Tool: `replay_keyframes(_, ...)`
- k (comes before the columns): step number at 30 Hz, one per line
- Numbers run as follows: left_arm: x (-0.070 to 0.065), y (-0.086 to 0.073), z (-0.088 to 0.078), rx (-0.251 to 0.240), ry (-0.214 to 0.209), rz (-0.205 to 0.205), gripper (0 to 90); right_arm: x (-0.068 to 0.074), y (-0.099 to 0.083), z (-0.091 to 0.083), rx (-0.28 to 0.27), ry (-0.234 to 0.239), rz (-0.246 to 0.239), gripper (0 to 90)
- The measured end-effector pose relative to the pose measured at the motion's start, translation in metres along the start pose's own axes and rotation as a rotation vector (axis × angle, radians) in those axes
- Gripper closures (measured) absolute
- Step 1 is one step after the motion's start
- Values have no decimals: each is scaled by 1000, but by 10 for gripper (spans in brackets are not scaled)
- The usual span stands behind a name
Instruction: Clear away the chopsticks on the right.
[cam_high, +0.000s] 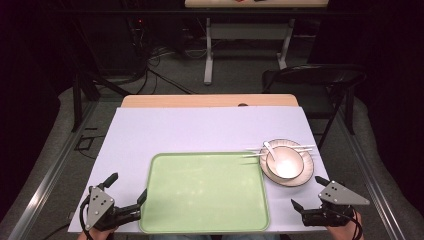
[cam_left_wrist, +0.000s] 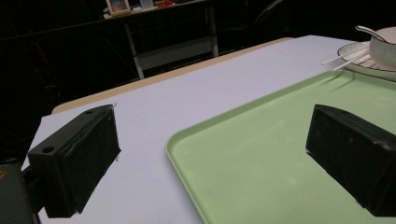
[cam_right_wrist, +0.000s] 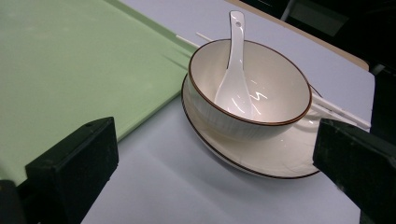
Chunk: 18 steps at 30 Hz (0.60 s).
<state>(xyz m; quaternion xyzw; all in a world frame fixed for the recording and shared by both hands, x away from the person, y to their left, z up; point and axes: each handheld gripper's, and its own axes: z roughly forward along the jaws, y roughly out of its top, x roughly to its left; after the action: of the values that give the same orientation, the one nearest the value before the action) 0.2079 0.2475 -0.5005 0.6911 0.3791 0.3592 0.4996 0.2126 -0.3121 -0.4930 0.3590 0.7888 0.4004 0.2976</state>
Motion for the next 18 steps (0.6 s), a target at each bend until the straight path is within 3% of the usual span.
replay_keyframes(8, 0, 1, 2, 8, -4, 9, 24, -2, 2, 1, 23, 6, -15, 0)
replay_keyframes(18, 0, 0, 1, 2, -1, 1, 27, -16, 14, 3, 66, 23, -32, 0)
